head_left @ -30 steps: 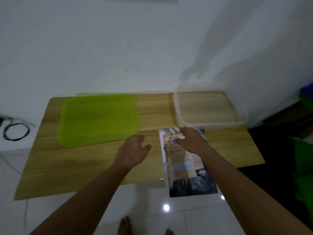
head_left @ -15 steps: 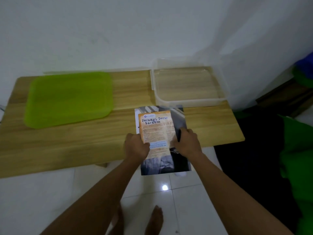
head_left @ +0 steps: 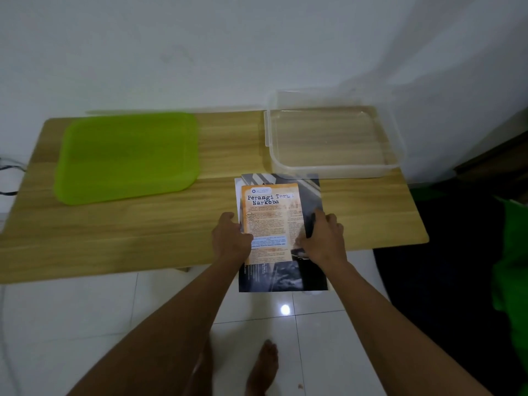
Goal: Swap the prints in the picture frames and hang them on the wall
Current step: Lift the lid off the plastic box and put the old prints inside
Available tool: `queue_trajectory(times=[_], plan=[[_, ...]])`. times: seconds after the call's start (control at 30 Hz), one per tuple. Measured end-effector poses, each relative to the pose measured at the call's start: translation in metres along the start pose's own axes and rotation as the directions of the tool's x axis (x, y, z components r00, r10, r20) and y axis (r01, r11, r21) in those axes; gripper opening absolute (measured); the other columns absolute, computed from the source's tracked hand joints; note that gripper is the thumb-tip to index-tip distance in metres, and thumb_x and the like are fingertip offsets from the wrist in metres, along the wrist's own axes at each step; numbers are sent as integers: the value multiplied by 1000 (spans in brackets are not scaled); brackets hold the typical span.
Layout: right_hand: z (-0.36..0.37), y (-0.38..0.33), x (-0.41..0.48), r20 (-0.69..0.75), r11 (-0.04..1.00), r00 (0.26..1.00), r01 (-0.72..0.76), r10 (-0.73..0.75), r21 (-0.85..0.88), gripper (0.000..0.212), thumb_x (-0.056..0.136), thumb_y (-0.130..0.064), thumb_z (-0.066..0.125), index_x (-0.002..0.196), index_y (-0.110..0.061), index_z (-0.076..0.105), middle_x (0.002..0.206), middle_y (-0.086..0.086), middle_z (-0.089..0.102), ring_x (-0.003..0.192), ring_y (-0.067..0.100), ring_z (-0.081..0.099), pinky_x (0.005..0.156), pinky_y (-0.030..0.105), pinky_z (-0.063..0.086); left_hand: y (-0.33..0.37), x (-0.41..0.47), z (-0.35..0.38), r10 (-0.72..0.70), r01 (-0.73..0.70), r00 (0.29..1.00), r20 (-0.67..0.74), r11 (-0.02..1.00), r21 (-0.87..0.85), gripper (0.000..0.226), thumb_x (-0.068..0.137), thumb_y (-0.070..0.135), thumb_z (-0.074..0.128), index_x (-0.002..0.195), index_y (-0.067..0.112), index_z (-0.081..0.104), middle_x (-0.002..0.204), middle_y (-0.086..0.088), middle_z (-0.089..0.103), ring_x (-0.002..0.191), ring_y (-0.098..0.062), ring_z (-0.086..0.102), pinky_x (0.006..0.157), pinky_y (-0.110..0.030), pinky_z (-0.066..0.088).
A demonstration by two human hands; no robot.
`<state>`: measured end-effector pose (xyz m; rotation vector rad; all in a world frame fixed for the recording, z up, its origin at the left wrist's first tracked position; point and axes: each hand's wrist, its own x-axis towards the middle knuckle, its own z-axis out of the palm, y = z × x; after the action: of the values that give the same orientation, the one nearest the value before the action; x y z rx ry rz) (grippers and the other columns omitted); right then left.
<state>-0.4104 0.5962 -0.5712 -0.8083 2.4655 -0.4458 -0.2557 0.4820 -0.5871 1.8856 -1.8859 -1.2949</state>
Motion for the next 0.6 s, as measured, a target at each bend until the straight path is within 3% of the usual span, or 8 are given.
queue_trajectory(times=[0.1, 0.17, 0.3, 0.43, 0.53, 0.6], plan=[[-1, 0, 2, 14, 1000, 1000, -4, 3, 16, 66, 75, -21, 80, 128, -15, 41, 125, 12, 43, 120, 34, 39, 96, 43, 43, 2, 1, 0, 7, -6, 1000, -9, 1000, 18, 69, 74, 9, 77, 135, 10, 46, 111, -8, 68, 106, -26, 64, 89, -37, 52], [0, 0, 1, 21, 999, 1000, -16, 15, 50, 72, 73, -20, 83, 130, -16, 40, 125, 11, 40, 122, 35, 38, 97, 44, 43, 4, 0, 1, 36, -34, 999, -35, 998, 61, 54, 75, 7, 74, 125, 8, 52, 108, -8, 67, 102, -27, 63, 80, -34, 49], [4, 0, 2, 4, 955, 996, -91, 94, 282, 93, 70, -16, 86, 143, -21, 30, 133, 11, 35, 123, 33, 44, 96, 43, 49, 2, 3, -2, 67, -60, 995, -70, 993, 100, 53, 74, 6, 75, 123, 9, 53, 109, -9, 64, 102, -26, 61, 79, -34, 47], [3, -5, 9, 11, 918, 987, -154, 161, 365, 72, 71, -22, 86, 126, -13, 42, 118, 7, 54, 111, 30, 57, 76, 34, 48, -3, 7, -5, 113, -107, 992, -61, 990, 90, 46, 73, 2, 73, 117, 7, 60, 105, -8, 67, 99, -24, 63, 80, -34, 51], [5, -11, 11, 19, 917, 979, -198, 205, 347, 60, 71, -21, 86, 115, -10, 49, 110, 6, 59, 105, 27, 59, 74, 34, 49, -9, 10, -6, 175, -166, 983, -52, 974, 152, 25, 71, 5, 70, 94, 15, 69, 96, -2, 71, 88, -22, 67, 77, -39, 58], [7, -16, 11, -13, 920, 980, -184, 200, 347, 56, 72, -16, 84, 116, -9, 49, 113, 7, 59, 102, 25, 59, 71, 32, 50, -10, 10, -10, 182, -172, 983, -40, 970, 170, 23, 71, 3, 69, 90, 16, 71, 95, -2, 73, 85, -21, 68, 73, -39, 59]])
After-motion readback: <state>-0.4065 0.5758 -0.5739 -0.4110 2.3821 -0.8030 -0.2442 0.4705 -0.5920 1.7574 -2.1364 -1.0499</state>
